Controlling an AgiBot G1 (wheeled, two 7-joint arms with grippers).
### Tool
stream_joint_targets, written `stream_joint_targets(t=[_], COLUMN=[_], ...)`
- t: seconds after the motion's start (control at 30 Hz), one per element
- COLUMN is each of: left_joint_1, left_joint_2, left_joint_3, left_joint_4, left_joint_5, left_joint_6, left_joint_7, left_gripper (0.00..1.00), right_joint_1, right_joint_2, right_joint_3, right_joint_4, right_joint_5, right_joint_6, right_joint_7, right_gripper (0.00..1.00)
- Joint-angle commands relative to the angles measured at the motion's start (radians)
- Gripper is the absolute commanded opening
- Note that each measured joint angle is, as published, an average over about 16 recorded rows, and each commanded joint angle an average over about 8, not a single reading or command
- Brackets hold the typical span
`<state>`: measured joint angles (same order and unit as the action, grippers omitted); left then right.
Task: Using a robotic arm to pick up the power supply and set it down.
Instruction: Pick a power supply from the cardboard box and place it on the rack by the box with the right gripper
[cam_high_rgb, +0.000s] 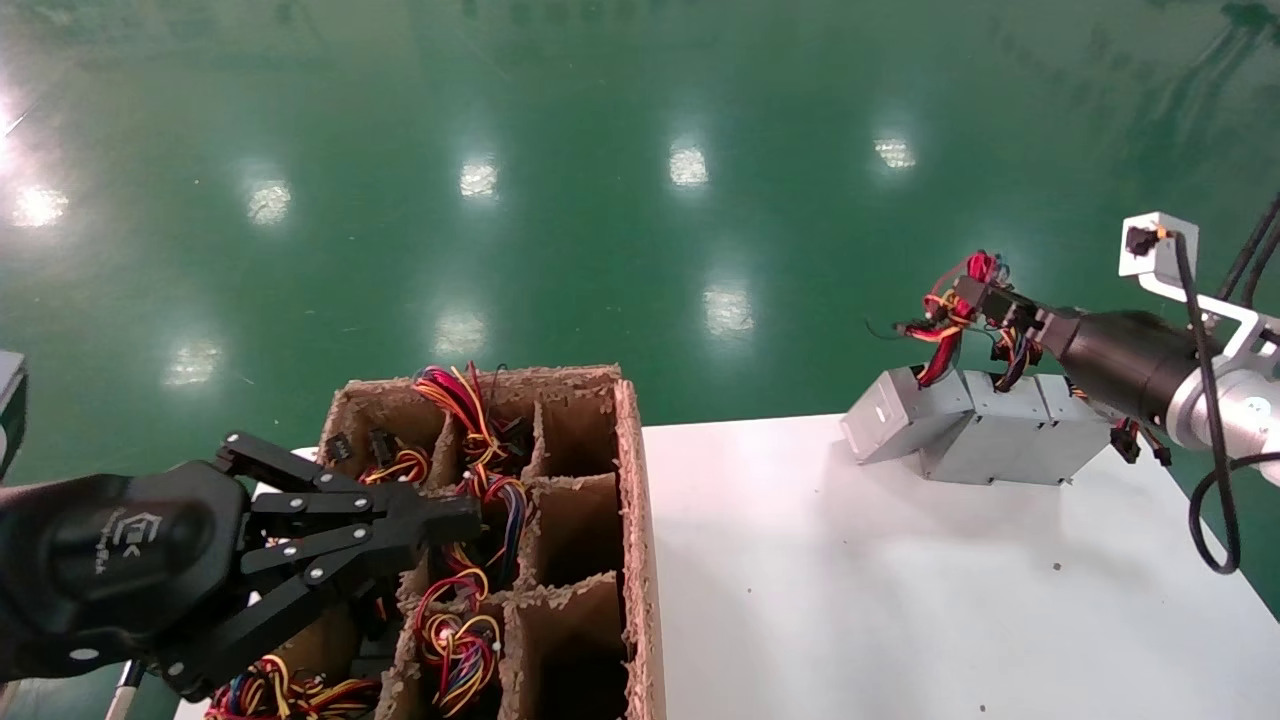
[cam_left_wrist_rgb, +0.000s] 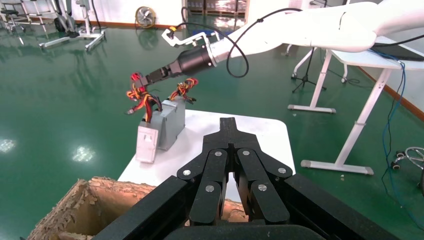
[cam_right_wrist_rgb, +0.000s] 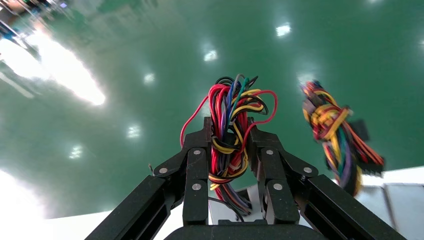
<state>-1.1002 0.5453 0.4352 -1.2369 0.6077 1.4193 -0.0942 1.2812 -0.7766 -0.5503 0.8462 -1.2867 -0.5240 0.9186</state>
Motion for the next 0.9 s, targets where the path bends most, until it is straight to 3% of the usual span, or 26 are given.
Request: stream_joint_targets(t=[0.03,0.53,0.9], left_joint_1=[0.000,0.000,0.000], left_joint_2=[0.000,0.000,0.000], left_joint_3=[0.000,0.000,0.000], left_joint_4=[0.000,0.000,0.000], left_joint_5=[0.000,0.000,0.000], left_joint_6=[0.000,0.000,0.000], left_joint_7=[0.000,0.000,0.000], left_gripper=[0.00,0.00,0.00], right_joint_1=[-0.002,-0.016,-0.012], right_joint_2=[0.009,0.074,0.069], right_joint_3=[-0.019,-0.112,-0.160], right_joint_4=[0.010,0.109,0.118], right_joint_5=[-0.033,-0.193,-0.310], right_joint_6=[0.025,0.082,0.127], right_joint_7=[0.026,0.234,0.344], right_gripper=[0.00,0.00,0.00])
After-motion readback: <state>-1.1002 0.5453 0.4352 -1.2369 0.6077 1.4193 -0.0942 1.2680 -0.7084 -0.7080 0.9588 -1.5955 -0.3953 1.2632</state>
